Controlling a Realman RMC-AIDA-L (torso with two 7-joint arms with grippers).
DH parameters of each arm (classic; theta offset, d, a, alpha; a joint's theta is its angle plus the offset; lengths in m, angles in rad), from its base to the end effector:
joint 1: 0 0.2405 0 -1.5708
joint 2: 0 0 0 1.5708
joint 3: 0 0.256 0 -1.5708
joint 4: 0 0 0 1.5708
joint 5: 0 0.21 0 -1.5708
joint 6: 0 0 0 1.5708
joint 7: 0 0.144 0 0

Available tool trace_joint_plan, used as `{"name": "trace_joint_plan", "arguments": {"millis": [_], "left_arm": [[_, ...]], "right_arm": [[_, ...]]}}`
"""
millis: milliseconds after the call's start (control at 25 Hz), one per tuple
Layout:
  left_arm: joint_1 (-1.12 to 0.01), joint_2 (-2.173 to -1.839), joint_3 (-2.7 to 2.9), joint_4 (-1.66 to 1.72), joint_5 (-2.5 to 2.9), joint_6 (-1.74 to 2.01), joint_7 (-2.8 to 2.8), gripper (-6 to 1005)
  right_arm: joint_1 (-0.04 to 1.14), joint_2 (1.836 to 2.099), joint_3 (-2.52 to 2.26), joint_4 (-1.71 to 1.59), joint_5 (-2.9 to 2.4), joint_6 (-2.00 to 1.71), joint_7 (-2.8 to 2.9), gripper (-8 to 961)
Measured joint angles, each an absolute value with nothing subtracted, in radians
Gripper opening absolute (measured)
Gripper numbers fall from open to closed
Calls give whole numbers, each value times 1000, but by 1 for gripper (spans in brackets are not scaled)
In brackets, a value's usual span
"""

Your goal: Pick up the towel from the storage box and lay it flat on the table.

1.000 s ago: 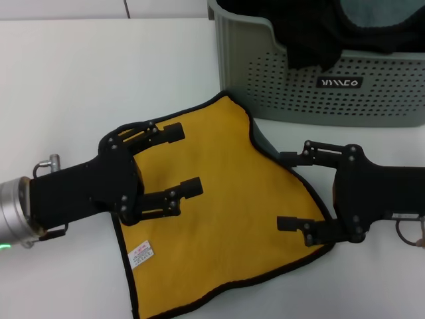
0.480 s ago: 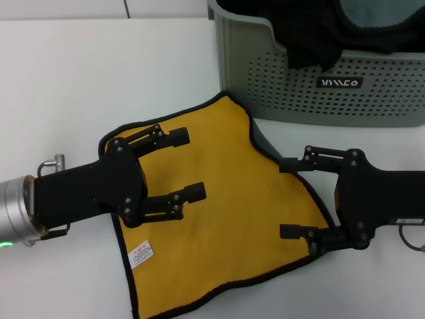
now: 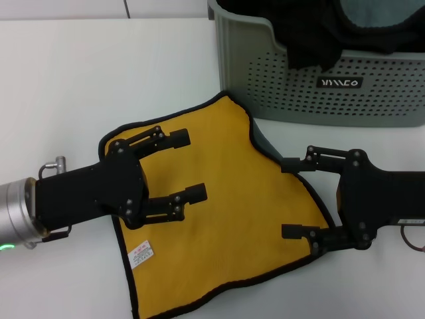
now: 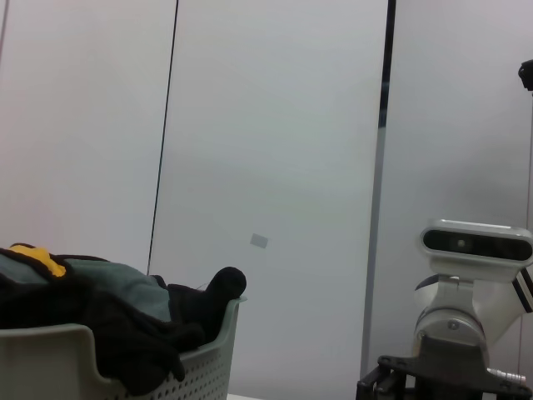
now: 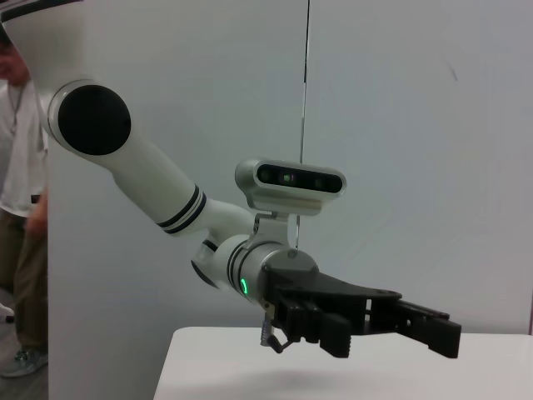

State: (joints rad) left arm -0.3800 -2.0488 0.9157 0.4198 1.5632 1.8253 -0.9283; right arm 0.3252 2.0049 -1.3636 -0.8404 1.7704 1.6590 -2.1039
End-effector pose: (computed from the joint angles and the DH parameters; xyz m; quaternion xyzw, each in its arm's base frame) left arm -0.2604 0.2567 -0.0093 -0.8977 -0.0854 -0.4195 0.1045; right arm 0.2127 0.2736 -0.0075 -0.9391 -0.0455 0.3368 0.0511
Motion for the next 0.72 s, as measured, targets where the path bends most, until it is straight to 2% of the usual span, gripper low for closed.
{"name": "trace_joint_plan", "arguments": {"millis": [720], "left_arm": [[-377,-2050,916,415,1563,1825,-924,861]], "right_arm": [[326,2011,-1364,-802,1773,1660,-2113,846]]}}
